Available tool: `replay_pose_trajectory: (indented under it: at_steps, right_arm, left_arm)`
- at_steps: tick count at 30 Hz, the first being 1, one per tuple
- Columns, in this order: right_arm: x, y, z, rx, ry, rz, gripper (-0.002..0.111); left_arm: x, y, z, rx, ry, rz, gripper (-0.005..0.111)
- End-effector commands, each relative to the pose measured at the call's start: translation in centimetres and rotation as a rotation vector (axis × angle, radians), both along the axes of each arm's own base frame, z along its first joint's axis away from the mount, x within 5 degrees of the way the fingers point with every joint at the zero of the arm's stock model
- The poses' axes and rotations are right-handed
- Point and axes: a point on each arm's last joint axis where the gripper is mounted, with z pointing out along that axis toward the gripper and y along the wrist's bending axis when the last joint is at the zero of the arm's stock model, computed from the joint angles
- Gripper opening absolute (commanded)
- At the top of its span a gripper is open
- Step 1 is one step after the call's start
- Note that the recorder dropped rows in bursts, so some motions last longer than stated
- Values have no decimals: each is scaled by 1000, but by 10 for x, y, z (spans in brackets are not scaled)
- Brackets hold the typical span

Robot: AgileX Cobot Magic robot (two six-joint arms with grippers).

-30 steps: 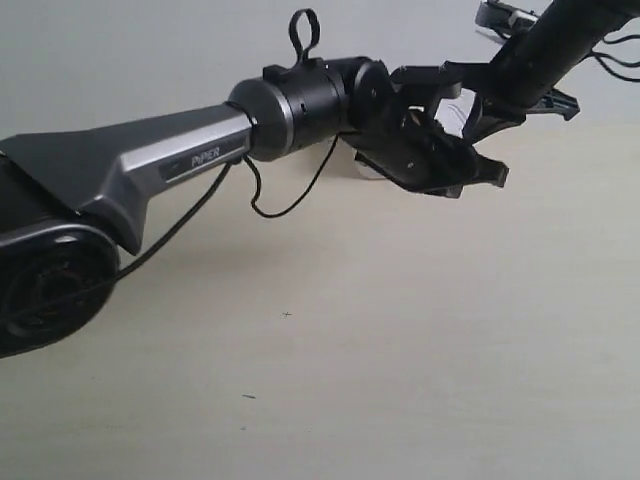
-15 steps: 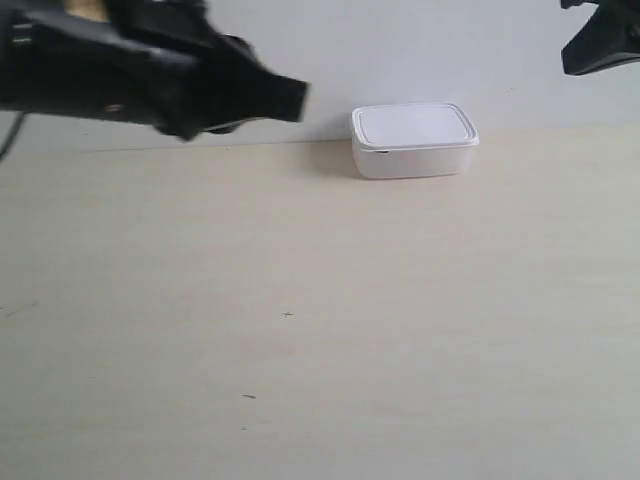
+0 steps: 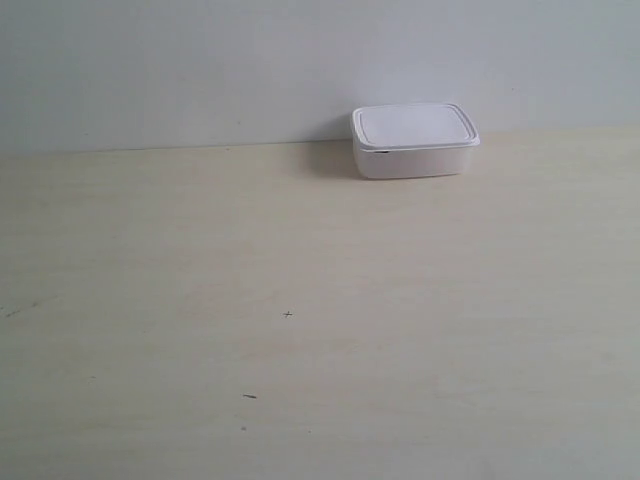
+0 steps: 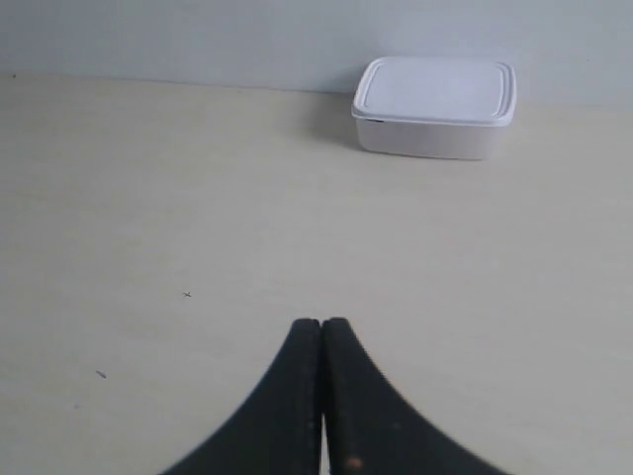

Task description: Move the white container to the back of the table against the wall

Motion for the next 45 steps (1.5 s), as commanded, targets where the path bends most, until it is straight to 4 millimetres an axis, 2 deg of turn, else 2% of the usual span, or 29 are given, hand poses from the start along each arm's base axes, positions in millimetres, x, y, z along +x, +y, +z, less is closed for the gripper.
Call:
replay_pose_trajectory:
  at_steps: [1, 3, 5, 7, 10, 15, 35, 40, 45]
  right_arm:
    - [-24, -3, -28, 8, -89, -26, 0]
    - [-26, -4, -42, 40, -116, -55, 0]
    - [-18, -8, -54, 96, -179, -128, 0]
    - [-10, -16, -57, 136, -285, -224, 0]
    - [-1, -23, -60, 136, -340, -313, 0]
    - [3, -22, -64, 131, -294, -302, 0]
    - [3, -22, -63, 159, -290, -307, 0]
    - [-1, -21, -67, 204, -289, -316, 0]
    - [-13, -23, -82, 234, -319, -331, 0]
  left_arm:
    - [-13, 7, -28, 26, -30, 11, 0]
    - [-12, 8, -37, 46, -67, 28, 0]
    - [-9, 10, -44, 71, -161, 59, 0]
    - [-4, 11, -48, 117, -266, 96, 0]
    - [4, 9, -52, 177, -279, 112, 0]
    - [11, 6, -57, 194, -244, 111, 0]
    - [11, 6, -58, 196, -237, 107, 0]
    - [4, 17, -50, 178, -290, 191, 0]
    - [-8, 32, -47, 166, -358, 317, 0]
